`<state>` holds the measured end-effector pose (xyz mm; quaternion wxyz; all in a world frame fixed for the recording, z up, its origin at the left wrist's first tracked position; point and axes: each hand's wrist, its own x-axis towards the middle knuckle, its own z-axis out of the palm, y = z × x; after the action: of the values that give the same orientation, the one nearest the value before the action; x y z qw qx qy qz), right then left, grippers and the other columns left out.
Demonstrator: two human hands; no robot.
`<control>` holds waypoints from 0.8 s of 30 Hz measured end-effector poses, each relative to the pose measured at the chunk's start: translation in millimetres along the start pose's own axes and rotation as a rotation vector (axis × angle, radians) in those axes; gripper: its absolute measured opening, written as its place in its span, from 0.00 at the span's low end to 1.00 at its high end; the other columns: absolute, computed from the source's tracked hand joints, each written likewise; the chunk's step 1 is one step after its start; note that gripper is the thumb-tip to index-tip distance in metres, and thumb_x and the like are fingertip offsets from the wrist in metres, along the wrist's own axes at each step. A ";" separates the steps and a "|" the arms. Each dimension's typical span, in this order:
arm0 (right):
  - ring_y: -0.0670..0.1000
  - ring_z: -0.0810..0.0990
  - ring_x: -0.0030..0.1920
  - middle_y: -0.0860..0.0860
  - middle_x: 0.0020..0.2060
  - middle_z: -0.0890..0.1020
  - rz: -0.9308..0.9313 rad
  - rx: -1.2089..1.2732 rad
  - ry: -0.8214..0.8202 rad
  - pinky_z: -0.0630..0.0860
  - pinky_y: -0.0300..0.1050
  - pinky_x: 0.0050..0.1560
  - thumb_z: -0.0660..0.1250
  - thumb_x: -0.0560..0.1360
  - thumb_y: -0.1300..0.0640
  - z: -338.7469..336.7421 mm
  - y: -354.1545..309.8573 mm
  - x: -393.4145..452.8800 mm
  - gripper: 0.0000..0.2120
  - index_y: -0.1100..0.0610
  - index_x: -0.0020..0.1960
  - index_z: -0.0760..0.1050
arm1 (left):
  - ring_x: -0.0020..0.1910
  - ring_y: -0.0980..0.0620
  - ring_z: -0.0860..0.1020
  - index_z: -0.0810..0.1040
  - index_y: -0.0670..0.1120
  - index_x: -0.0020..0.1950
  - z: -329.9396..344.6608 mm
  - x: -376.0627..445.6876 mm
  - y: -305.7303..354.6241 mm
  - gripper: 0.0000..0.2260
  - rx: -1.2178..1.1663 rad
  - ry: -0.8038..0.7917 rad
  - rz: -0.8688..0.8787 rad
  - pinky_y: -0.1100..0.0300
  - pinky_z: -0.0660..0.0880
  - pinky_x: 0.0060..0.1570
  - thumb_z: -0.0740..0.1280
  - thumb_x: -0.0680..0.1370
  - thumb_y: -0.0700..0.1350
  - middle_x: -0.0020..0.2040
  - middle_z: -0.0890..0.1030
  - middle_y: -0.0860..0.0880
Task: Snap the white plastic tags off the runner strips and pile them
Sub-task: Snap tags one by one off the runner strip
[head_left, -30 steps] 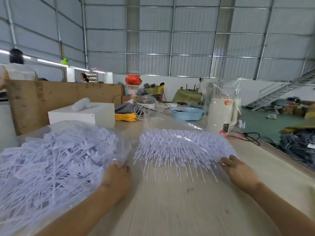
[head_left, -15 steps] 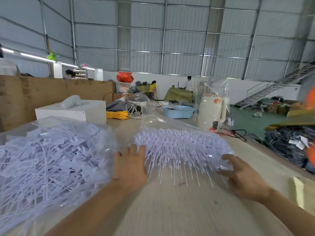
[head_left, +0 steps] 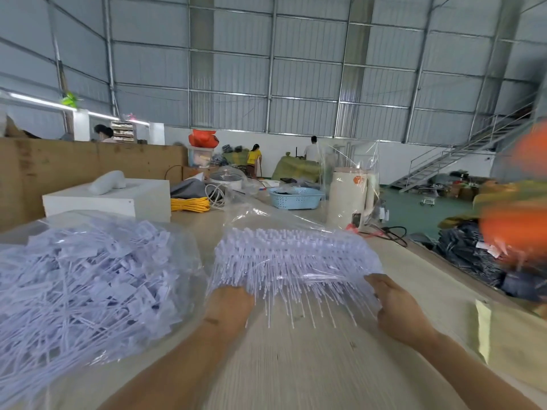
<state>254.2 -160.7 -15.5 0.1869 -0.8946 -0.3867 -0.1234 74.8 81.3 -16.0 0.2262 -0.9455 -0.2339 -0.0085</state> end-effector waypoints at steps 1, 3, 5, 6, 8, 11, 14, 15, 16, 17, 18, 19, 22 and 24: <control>0.52 0.74 0.63 0.51 0.71 0.65 0.009 0.010 -0.023 0.69 0.37 0.57 0.59 0.67 0.71 -6.5 0.4 -5.1 0.34 0.58 0.73 0.62 | 0.56 0.45 0.78 0.75 0.40 0.62 -0.1 -7.6 0.2 0.14 0.016 0.009 0.013 0.53 0.74 0.54 0.59 0.77 0.35 0.56 0.80 0.44; 0.49 0.77 0.57 0.49 0.69 0.67 -0.005 0.035 -0.047 0.67 0.29 0.49 0.59 0.67 0.71 -19.2 2.0 -19.9 0.33 0.58 0.71 0.65 | 0.55 0.43 0.78 0.68 0.36 0.67 0.1 -26.9 -0.9 0.18 0.040 0.018 0.008 0.52 0.73 0.52 0.56 0.78 0.35 0.56 0.80 0.43; 0.44 0.78 0.46 0.48 0.65 0.71 -0.059 0.040 -0.030 0.66 0.24 0.42 0.60 0.67 0.70 -30.0 0.8 -39.6 0.30 0.57 0.68 0.70 | 0.54 0.43 0.79 0.62 0.35 0.70 -1.2 -49.0 -2.1 0.20 0.051 -0.002 -0.004 0.52 0.73 0.48 0.54 0.78 0.36 0.55 0.80 0.43; 0.40 0.77 0.41 0.48 0.62 0.74 -0.089 0.063 0.003 0.66 0.23 0.40 0.61 0.67 0.71 -34.0 -0.6 -49.7 0.28 0.57 0.65 0.73 | 0.53 0.44 0.79 0.61 0.36 0.71 -3.8 -61.3 -3.5 0.20 0.043 -0.026 -0.011 0.52 0.73 0.47 0.54 0.78 0.38 0.55 0.80 0.43; 0.36 0.73 0.31 0.46 0.54 0.79 -0.142 0.128 0.053 0.67 0.24 0.37 0.64 0.66 0.72 -41.1 -7.6 -68.9 0.21 0.57 0.57 0.79 | 0.53 0.44 0.79 0.62 0.38 0.70 -12.2 -86.7 -7.3 0.20 -0.004 -0.060 -0.029 0.51 0.74 0.48 0.55 0.78 0.40 0.54 0.80 0.45; 0.36 0.76 0.31 0.38 0.41 0.82 -0.178 0.277 -0.027 0.68 0.26 0.35 0.65 0.70 0.72 -55.0 -20.0 -87.4 0.16 0.54 0.45 0.83 | 0.45 0.46 0.82 0.71 0.37 0.65 -34.1 -121.2 -14.2 0.23 -0.051 0.134 -0.106 0.51 0.78 0.43 0.68 0.72 0.42 0.46 0.83 0.44; 0.44 0.78 0.27 0.49 0.32 0.83 -0.092 0.568 -0.152 0.72 0.34 0.29 0.61 0.75 0.70 -64.2 -24.7 -83.0 0.17 0.53 0.40 0.83 | 0.22 0.46 0.78 0.83 0.34 0.46 -48.9 -145.7 -0.8 0.15 -0.100 0.403 -0.148 0.50 0.76 0.25 0.60 0.65 0.32 0.25 0.78 0.42; 0.48 0.77 0.27 0.53 0.30 0.82 -0.018 0.635 -0.050 0.72 0.37 0.27 0.61 0.75 0.70 -63.5 -23.6 -76.1 0.16 0.53 0.40 0.82 | 0.17 0.46 0.73 0.84 0.36 0.36 -57.1 -152.0 11.0 0.16 -0.109 0.488 -0.075 0.55 0.73 0.21 0.56 0.62 0.32 0.20 0.73 0.43; 0.51 0.76 0.28 0.55 0.32 0.82 0.075 0.648 0.108 0.72 0.37 0.26 0.61 0.76 0.68 -61.3 -21.2 -66.9 0.15 0.53 0.41 0.81 | 0.17 0.47 0.72 0.82 0.40 0.29 -63.3 -157.0 25.8 0.16 -0.104 0.582 0.001 0.59 0.71 0.21 0.54 0.61 0.34 0.19 0.72 0.44; 0.51 0.77 0.30 0.56 0.37 0.83 0.178 0.604 0.252 0.72 0.37 0.28 0.63 0.77 0.65 -56.8 -16.8 -56.5 0.11 0.53 0.43 0.80 | 0.20 0.48 0.73 0.80 0.43 0.27 -69.3 -158.4 43.1 0.15 -0.101 0.656 0.109 0.62 0.71 0.23 0.54 0.61 0.36 0.21 0.73 0.46; 0.52 0.78 0.36 0.55 0.45 0.83 0.293 0.543 0.311 0.73 0.37 0.34 0.64 0.77 0.60 -52.5 -13.6 -46.6 0.06 0.54 0.49 0.79 | 0.24 0.49 0.76 0.80 0.45 0.27 -68.3 -154.3 59.1 0.12 -0.096 0.683 0.236 0.63 0.73 0.26 0.57 0.62 0.38 0.26 0.77 0.47; 0.54 0.79 0.44 0.55 0.52 0.81 0.410 0.480 0.279 0.72 0.39 0.42 0.65 0.78 0.54 -48.2 -12.4 -37.5 0.09 0.56 0.55 0.77 | 0.31 0.51 0.79 0.82 0.47 0.32 -70.3 -146.7 71.9 0.08 -0.063 0.674 0.367 0.64 0.76 0.31 0.63 0.64 0.41 0.32 0.81 0.48; 0.56 0.76 0.39 0.57 0.41 0.76 0.646 0.579 0.105 0.68 0.45 0.46 0.66 0.76 0.45 -31.5 -5.2 -16.8 0.20 0.64 0.49 0.76 | 0.50 0.53 0.81 0.84 0.52 0.50 -62.7 -119.0 88.4 0.17 -0.038 0.537 0.499 0.61 0.78 0.49 0.73 0.63 0.53 0.52 0.83 0.50; 0.54 0.74 0.33 0.55 0.34 0.74 0.749 0.706 0.128 0.70 0.46 0.43 0.67 0.74 0.43 -28.1 -0.5 -9.0 0.26 0.69 0.46 0.76 | 0.56 0.50 0.79 0.79 0.53 0.60 -71.7 -108.2 90.5 0.21 -0.054 0.490 0.437 0.58 0.75 0.56 0.70 0.68 0.55 0.59 0.80 0.48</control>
<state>245.7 -178.3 6.7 0.5321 -0.8447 -0.0456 0.0355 25.2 -68.4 -3.3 0.2470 -0.9489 0.0363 -0.1933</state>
